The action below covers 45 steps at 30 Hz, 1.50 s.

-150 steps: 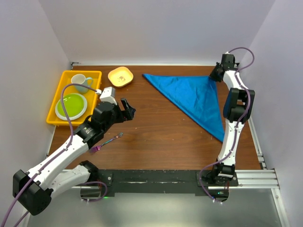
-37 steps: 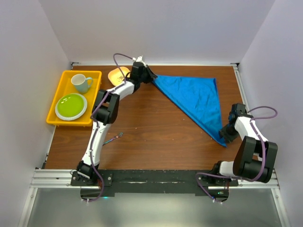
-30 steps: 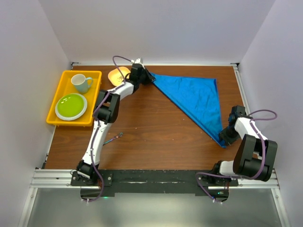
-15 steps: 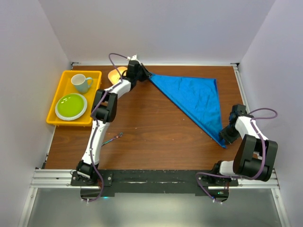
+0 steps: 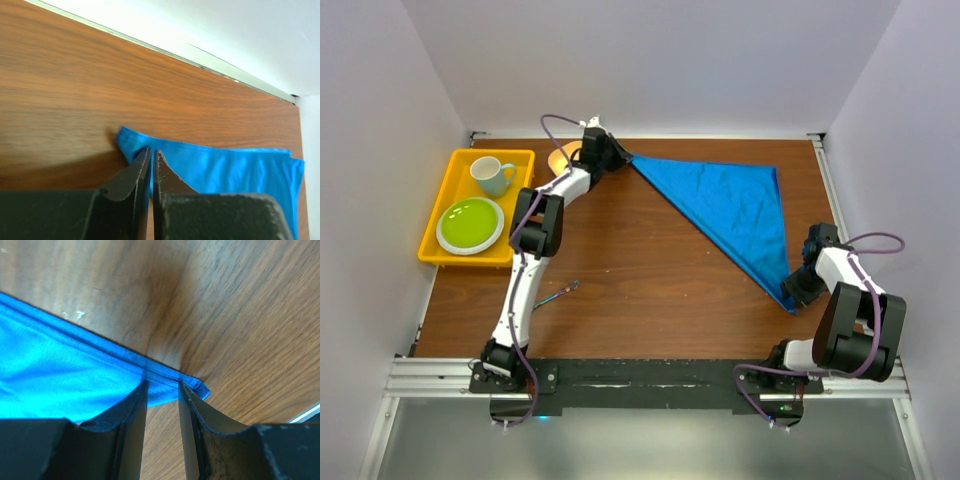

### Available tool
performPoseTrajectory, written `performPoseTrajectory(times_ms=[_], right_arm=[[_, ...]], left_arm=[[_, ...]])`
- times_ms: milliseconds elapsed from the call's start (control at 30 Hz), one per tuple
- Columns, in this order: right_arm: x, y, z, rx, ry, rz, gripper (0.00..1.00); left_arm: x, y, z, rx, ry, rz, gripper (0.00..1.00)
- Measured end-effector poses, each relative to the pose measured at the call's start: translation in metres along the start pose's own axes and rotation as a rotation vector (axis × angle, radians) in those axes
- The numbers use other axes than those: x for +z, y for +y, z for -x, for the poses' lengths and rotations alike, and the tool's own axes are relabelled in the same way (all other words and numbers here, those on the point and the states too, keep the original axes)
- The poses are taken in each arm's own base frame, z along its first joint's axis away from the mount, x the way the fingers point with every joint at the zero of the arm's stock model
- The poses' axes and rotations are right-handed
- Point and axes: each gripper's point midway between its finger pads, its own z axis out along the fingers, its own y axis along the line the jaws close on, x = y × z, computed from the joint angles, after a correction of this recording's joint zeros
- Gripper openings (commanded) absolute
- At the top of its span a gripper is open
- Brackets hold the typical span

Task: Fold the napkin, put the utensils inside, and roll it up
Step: Fold the napkin

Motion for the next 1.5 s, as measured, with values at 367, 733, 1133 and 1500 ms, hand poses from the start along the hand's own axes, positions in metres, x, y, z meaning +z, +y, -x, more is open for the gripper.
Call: performPoseTrajectory(times_ms=[367,733,1133,1500], right_arm=[[0.001,0.001,0.000,0.016,0.022,-0.011,0.42],[-0.074,0.080,0.098,-0.107,-0.214,0.210,0.71],[-0.065,0.217,0.136,-0.345,-0.287,0.314,0.63],[-0.019,0.321,0.177,-0.368,-0.324,0.387,0.43]], left_arm=[[0.007,0.019,0.007,-0.017,-0.009,0.012,0.12],[-0.002,-0.020,0.018,-0.003,0.002,-0.061,0.53],[-0.039,-0.160,-0.081,0.112,0.198,-0.335,0.30],[-0.062,-0.126,-0.203,0.219,0.478,-0.270,0.21]])
